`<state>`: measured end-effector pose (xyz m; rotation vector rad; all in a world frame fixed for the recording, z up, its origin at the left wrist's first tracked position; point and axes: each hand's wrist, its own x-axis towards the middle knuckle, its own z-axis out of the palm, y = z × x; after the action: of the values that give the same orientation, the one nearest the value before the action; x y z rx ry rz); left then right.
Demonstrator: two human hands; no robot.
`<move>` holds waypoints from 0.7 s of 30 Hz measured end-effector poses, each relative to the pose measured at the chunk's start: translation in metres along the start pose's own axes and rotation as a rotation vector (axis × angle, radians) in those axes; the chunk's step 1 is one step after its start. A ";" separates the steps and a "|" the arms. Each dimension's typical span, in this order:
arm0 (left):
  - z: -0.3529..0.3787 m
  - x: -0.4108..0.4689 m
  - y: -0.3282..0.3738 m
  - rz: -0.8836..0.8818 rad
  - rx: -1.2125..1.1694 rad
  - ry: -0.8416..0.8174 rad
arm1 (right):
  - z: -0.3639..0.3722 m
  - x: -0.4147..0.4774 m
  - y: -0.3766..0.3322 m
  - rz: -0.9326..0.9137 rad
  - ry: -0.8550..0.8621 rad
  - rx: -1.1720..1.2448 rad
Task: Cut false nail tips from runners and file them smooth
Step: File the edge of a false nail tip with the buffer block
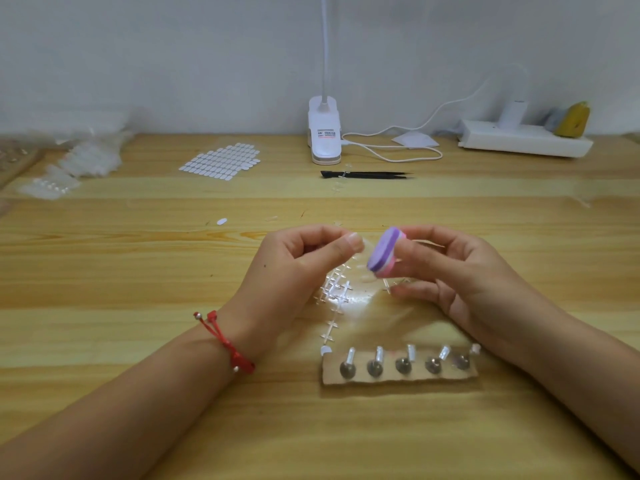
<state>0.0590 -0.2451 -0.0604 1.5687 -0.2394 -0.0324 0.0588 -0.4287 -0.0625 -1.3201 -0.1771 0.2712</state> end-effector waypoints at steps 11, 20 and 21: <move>-0.001 0.002 0.002 -0.037 -0.032 0.052 | 0.004 -0.002 0.000 0.019 -0.049 -0.035; 0.001 0.000 0.001 -0.001 0.015 -0.034 | -0.001 0.004 0.002 0.028 -0.022 0.067; 0.002 0.000 0.001 0.005 0.032 -0.050 | 0.000 0.004 0.002 0.027 -0.022 0.060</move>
<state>0.0582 -0.2467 -0.0594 1.6008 -0.2851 -0.0642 0.0622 -0.4275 -0.0650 -1.2611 -0.1690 0.3120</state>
